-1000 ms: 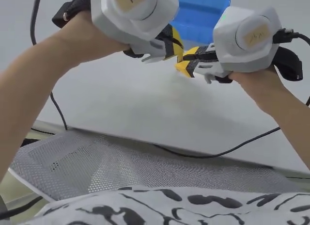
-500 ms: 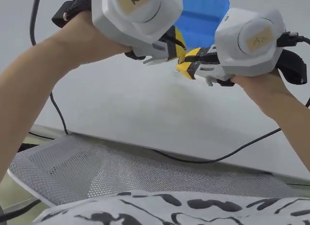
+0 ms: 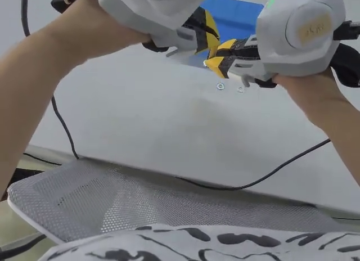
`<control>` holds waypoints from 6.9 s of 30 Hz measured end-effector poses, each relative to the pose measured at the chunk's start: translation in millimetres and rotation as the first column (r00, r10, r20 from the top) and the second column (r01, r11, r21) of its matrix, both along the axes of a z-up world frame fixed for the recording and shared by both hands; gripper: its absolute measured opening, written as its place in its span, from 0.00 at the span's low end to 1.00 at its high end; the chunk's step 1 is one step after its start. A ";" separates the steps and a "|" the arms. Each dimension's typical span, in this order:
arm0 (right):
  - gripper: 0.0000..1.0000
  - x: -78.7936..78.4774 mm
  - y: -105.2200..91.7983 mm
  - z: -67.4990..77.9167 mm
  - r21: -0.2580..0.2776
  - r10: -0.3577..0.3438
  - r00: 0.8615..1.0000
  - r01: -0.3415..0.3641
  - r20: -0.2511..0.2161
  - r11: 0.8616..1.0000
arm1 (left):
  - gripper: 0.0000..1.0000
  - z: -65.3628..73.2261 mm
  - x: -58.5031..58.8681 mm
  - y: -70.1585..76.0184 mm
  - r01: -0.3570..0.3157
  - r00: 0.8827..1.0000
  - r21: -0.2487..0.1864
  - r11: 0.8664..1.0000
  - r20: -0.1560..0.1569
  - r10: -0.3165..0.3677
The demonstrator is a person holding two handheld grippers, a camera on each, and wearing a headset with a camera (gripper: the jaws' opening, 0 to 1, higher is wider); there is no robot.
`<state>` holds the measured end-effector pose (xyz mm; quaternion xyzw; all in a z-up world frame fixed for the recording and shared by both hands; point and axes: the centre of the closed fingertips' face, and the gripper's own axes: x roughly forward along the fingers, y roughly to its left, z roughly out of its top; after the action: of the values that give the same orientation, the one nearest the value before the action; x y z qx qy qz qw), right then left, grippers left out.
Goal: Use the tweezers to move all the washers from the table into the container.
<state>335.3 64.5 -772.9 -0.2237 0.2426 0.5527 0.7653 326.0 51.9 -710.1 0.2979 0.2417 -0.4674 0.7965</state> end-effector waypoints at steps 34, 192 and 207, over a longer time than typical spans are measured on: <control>0.05 63.9 6.8 14.6 0.010 -0.019 0.997 0.018 0.073 1.000 | 0.00 15.4 51.6 -3.8 0.015 0.997 0.026 1.000 0.080 -0.017; 0.06 -2.3 -33.7 -50.4 -0.069 -0.113 0.990 0.107 -0.083 0.992 | 0.00 -42.9 -1.9 -30.0 0.037 0.995 -0.050 0.998 -0.091 -0.041; 0.05 -5.6 -39.1 -50.5 -0.085 -0.129 0.988 0.122 -0.081 0.989 | 0.00 -40.9 -11.0 -44.1 0.066 0.994 -0.030 0.997 -0.087 -0.068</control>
<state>329.7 25.4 -823.4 -0.2141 0.3109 0.5026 0.7777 315.0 7.8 -751.0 0.2743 0.2598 -0.5098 0.7729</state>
